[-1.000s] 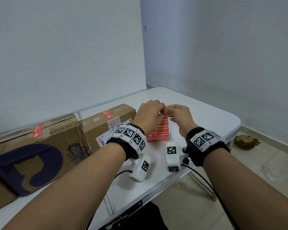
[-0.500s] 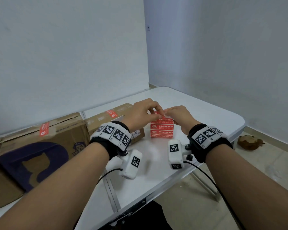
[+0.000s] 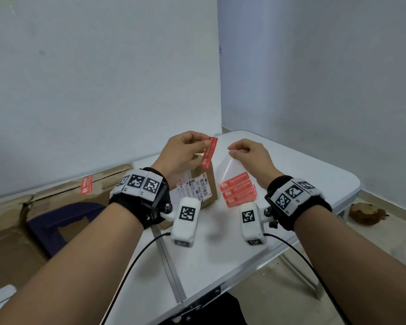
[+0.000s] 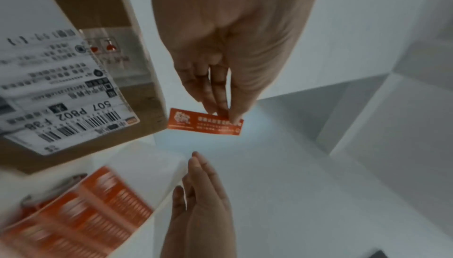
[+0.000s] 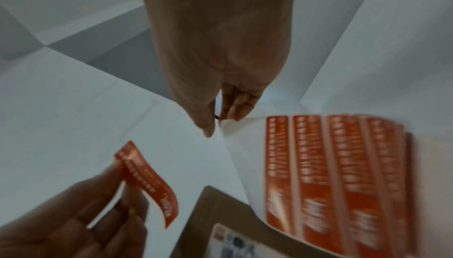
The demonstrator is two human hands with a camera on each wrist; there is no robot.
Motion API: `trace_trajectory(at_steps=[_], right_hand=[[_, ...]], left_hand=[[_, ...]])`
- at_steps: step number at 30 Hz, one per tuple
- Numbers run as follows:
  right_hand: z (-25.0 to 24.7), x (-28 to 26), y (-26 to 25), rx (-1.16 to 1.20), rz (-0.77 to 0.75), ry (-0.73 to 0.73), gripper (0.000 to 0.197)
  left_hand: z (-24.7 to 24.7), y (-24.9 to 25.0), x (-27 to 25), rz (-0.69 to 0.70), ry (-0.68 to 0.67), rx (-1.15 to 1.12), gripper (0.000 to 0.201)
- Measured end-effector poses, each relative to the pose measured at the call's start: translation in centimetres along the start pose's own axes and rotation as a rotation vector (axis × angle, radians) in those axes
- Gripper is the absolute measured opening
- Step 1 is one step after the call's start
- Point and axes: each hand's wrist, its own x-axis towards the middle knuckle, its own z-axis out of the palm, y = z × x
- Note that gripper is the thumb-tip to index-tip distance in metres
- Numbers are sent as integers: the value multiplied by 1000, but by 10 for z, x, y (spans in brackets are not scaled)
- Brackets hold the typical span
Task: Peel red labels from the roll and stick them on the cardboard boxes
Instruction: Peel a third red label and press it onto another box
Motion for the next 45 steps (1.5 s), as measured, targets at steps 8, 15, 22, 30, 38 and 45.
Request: trace_trajectory(at_steps=[8,15,22,30,38,45], right_hand=[[25,-3,-40,176,-75,-129,10],[52,-4,-62,218,-52,-264,15],[66,-5,-78,198,-67,-309,18],[79,-6,-89,110,-77,-344,18],[118,-7,-110,146,-15,-319,16],[182,-17,-153,579,175,-482,12]], left_hand=[[-29,2,0,-174,118,-201,7],[-47,2,-4,-165,178,-206,9],[-64,3,-5,-133,186,-164,10],[-81,2,-13,-30,243,43,13],[-135,8,-42,152,427,280,24],[-219,3,-95,130,530,538,24]])
